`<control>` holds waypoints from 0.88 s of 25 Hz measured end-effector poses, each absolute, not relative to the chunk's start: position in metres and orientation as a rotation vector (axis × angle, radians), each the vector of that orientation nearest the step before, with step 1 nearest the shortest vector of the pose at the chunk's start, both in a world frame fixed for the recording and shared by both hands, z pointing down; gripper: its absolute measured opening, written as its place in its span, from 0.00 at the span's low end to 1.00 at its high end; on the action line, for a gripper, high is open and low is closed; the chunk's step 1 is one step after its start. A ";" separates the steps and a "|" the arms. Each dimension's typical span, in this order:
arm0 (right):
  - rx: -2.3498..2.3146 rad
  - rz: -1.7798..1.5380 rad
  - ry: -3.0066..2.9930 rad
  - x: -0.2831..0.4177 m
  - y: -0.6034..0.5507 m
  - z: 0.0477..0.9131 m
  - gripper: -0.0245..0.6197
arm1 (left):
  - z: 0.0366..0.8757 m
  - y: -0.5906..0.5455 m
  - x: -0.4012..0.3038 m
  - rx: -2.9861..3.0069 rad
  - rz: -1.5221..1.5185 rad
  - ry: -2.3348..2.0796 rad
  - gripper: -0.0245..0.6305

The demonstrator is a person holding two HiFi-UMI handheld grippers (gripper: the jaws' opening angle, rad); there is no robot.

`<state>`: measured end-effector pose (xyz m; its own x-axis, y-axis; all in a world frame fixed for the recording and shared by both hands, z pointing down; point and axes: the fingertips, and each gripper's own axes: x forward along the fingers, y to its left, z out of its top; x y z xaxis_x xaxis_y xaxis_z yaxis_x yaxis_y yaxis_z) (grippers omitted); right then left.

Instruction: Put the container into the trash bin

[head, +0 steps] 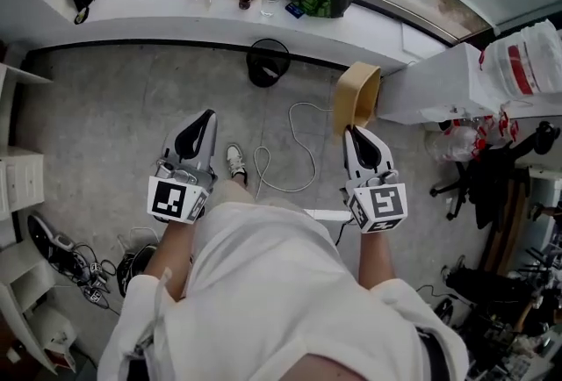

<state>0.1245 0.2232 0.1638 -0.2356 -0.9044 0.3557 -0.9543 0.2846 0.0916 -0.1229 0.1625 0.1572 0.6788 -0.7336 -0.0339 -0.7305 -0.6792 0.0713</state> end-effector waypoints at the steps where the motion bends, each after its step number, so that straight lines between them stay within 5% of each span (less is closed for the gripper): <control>1: 1.689 0.206 -2.214 0.118 0.208 0.161 0.06 | 0.156 0.147 -0.126 2.843 -0.089 -1.212 0.07; 22: 1.546 0.204 -2.308 0.163 0.014 0.164 0.06 | 0.141 -0.016 -0.071 2.804 -0.028 -1.316 0.07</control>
<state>0.1629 0.0144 0.1645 -0.3402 -0.8654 0.3679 -0.9166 0.3926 0.0759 -0.0705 -0.0160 0.1409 0.6391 -0.7692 0.0023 -0.7684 -0.6382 0.0478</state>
